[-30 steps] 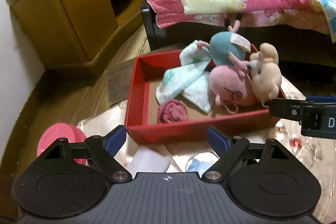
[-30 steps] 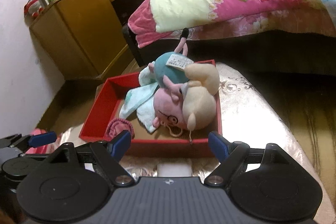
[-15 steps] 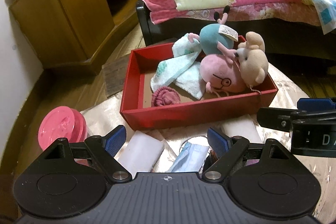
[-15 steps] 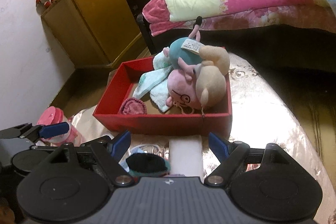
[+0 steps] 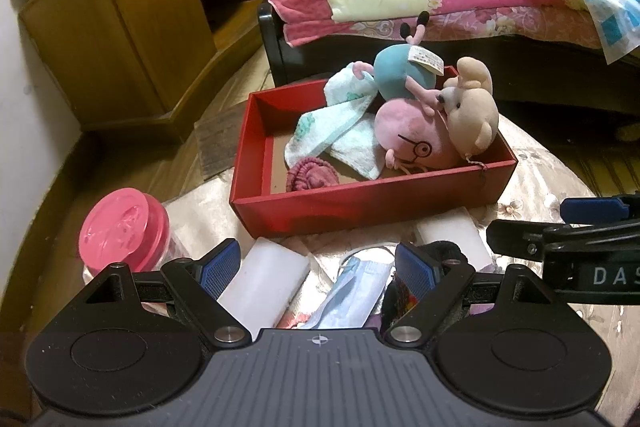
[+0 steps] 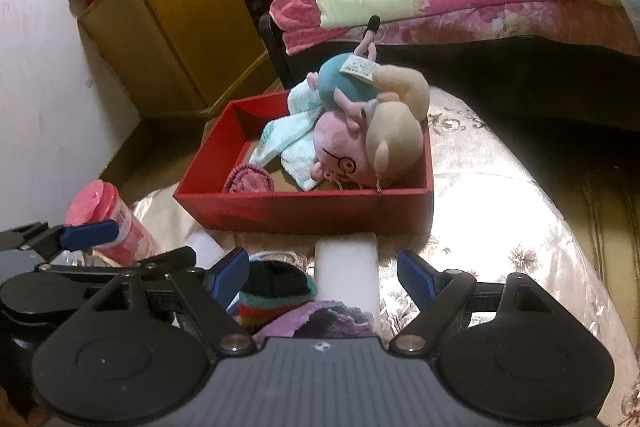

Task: Organize soft objects
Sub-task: 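Grasp the purple fuzzy towel with the right tool while the left tool approaches the blue face mask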

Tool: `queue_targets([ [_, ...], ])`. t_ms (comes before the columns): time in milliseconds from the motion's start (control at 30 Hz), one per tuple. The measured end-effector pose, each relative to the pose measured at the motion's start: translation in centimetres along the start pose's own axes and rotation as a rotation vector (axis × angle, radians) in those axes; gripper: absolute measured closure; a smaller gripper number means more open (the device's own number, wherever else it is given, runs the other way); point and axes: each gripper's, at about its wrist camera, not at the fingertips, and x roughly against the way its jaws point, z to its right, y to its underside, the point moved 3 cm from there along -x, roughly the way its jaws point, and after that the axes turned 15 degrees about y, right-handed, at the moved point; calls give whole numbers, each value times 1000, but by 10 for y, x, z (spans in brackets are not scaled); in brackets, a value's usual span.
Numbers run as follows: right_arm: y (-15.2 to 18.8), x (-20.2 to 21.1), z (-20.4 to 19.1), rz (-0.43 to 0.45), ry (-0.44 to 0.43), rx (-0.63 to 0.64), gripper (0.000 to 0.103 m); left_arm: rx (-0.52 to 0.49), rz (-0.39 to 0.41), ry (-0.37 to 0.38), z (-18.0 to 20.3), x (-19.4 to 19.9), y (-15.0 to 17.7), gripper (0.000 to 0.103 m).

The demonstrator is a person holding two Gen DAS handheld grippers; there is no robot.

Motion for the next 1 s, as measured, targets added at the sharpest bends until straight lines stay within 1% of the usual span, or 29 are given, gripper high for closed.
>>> queue_targets([
  [567,11,0,-1,-24,4,22,49,-11,0,3,0,8,10,20],
  [900,26,-7,-6,-69,12,59,49,-20,-57,-3,-2,0,24,20],
  [1000,30,-12,-7,-88,13,75,49,-16,-80,8,-4,-2,30,20],
])
